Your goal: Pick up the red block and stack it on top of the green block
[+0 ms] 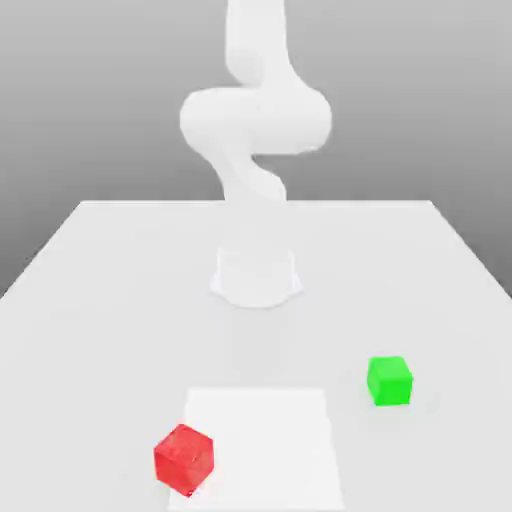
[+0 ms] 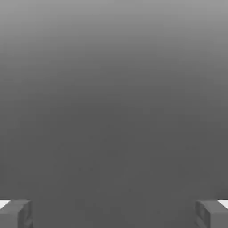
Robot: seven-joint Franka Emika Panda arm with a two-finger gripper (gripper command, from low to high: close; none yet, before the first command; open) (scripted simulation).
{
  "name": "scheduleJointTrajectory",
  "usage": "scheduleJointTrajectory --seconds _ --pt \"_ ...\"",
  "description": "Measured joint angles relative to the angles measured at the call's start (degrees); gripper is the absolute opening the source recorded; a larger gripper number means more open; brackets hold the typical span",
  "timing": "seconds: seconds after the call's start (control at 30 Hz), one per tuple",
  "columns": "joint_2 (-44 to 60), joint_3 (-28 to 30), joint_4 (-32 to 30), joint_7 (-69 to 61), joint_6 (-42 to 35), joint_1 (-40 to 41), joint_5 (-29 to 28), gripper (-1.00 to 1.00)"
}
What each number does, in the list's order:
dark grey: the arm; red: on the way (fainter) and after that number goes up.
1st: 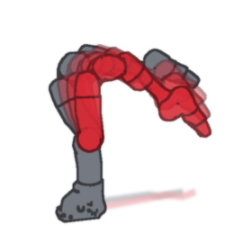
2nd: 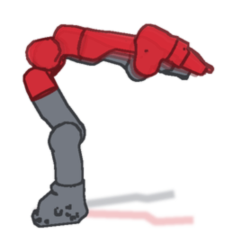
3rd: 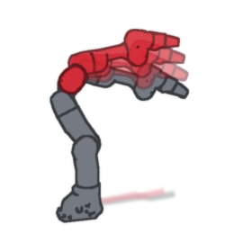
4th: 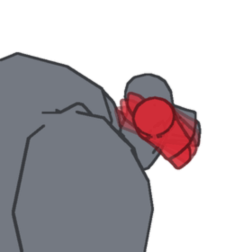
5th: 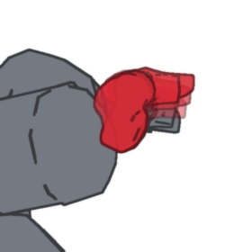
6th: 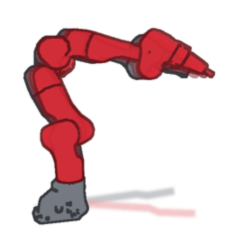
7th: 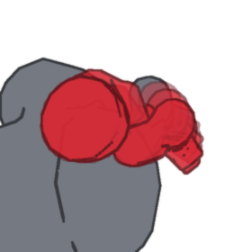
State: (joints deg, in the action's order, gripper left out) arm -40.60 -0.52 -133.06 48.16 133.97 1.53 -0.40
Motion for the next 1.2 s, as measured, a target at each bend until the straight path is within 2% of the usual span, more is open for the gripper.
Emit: scheduleJointTrajectory --seconds 0.5,0.77,0.93,0.97,1.2 --pt "31.5 -0.6 -7.7 13.9 13.2 7.0 -2.3 0.0" --pt "48.1 0.3 -11.7 18.9 20.2 9.2 -0.3 0.0" --pt "58.4 0.2 -11.0 19.4 28.0 9.5 0.2 0.0" --pt "60.3 0.3 -10.8 19.5 29.5 9.5 0.1 -1.0" --pt "60.6 0.2 -10.7 19.6 29.9 9.5 0.0 -1.0"
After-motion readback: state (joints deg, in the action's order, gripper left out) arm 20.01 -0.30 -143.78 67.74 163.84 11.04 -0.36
